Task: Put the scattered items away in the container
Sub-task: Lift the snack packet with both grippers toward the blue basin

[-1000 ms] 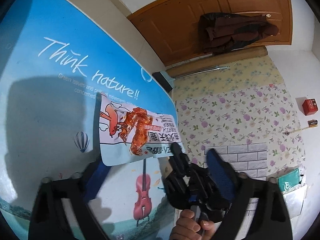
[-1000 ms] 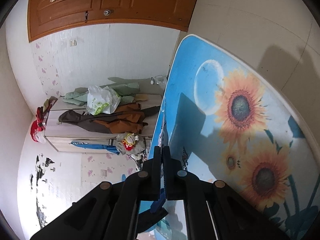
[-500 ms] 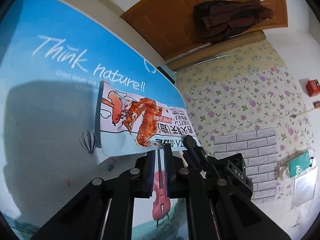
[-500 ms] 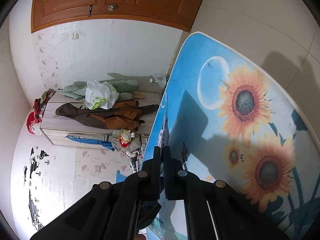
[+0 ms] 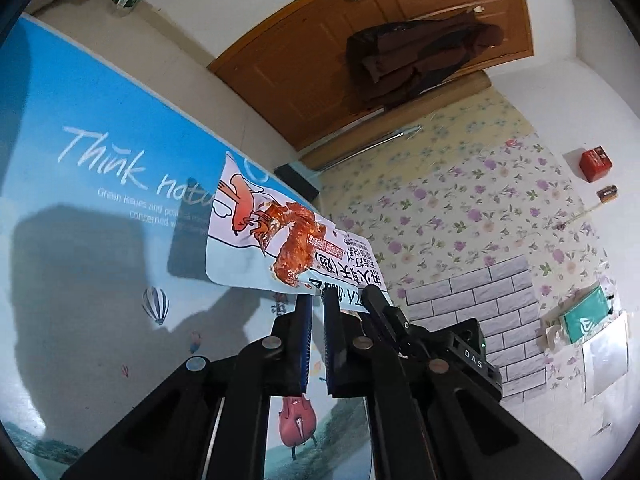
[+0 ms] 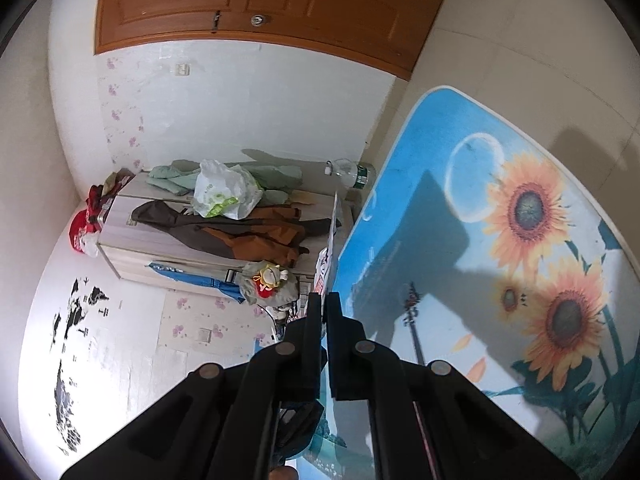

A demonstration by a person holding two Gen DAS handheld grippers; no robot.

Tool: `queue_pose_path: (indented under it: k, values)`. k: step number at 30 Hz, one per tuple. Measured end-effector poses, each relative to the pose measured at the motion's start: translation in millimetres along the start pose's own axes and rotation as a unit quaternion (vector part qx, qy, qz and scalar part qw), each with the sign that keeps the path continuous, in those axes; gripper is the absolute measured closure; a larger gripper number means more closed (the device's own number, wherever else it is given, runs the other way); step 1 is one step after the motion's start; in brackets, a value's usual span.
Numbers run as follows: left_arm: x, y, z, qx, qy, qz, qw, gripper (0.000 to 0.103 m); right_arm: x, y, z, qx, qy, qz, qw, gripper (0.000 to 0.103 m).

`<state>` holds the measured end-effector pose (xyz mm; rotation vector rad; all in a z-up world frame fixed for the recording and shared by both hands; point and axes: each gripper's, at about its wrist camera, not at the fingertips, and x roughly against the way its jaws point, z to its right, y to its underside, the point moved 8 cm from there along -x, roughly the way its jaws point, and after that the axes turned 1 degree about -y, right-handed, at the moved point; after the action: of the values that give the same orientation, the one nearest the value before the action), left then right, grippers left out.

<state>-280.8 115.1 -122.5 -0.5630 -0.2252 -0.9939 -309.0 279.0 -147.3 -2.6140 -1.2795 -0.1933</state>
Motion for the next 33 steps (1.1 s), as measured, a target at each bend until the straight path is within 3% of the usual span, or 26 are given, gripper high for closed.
queue_pose_path:
  k: [10,33]
  values:
    - [35,-14,39,-0.069,0.006,0.048,0.9965,0.098,20,9,-68,0.114,-0.006,0.016,0.993,0.101]
    - [128,-7,90,-0.110,0.020,0.093,0.9894,0.097,51,69,-179,0.176,-0.042,0.014,0.983,0.101]
